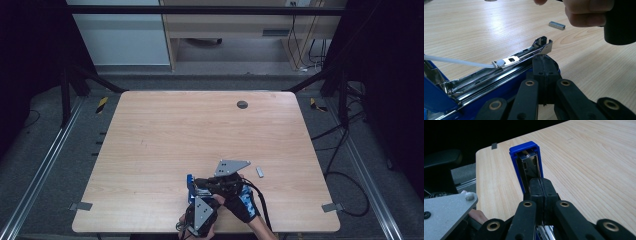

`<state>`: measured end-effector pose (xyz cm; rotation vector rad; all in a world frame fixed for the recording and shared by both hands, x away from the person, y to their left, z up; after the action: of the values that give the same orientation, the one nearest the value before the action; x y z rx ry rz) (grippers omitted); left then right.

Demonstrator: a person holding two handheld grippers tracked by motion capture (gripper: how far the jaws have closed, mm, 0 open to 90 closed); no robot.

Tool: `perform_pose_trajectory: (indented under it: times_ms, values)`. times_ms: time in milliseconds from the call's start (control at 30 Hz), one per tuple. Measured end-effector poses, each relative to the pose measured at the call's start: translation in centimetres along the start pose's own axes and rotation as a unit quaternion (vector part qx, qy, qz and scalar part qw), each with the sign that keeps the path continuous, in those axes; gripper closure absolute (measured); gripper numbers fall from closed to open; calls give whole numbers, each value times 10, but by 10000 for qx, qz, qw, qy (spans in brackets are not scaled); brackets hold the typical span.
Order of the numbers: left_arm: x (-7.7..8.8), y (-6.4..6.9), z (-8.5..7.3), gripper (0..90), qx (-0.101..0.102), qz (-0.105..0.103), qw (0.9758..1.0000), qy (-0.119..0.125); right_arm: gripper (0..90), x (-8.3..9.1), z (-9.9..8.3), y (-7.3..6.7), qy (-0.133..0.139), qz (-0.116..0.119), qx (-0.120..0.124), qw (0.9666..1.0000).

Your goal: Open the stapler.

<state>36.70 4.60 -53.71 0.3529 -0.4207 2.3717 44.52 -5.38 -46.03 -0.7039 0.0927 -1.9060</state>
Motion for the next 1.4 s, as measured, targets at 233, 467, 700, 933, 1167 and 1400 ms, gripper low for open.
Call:
perform_pose_trajectory:
  times_ms: [233,467,700,933,1167,1400]
  values:
    - [0,0,0,899,-13,8,10000,-3,899,-3,1,0,-27,64,19,10000]
    - [0,0,0,900,-3,5,10000,10,897,-9,3,0,-81,142,16,9999]
    - [0,0,0,900,-5,4,10000,8,897,-12,5,0,-146,186,5,9997]
    - [0,0,0,900,-3,12,10000,17,897,-19,4,-1,-306,155,38,9994]
    - [0,1,0,900,-7,22,10000,16,899,-26,5,-3,-360,192,49,9992]
    - [0,1,-1,900,15,24,10000,23,900,-36,5,-6,-456,218,81,9987]
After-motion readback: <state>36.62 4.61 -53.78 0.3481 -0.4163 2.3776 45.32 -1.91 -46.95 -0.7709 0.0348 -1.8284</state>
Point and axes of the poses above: each handheld gripper's, and its own axes: x roughly backward along the jaws, z roughly out of its top, y roughly to its right, the point moved 2 cm from there along -x, roughly forward along the jaws, and after that the axes turned 14 degrees about -x, right-handed, at the moved point
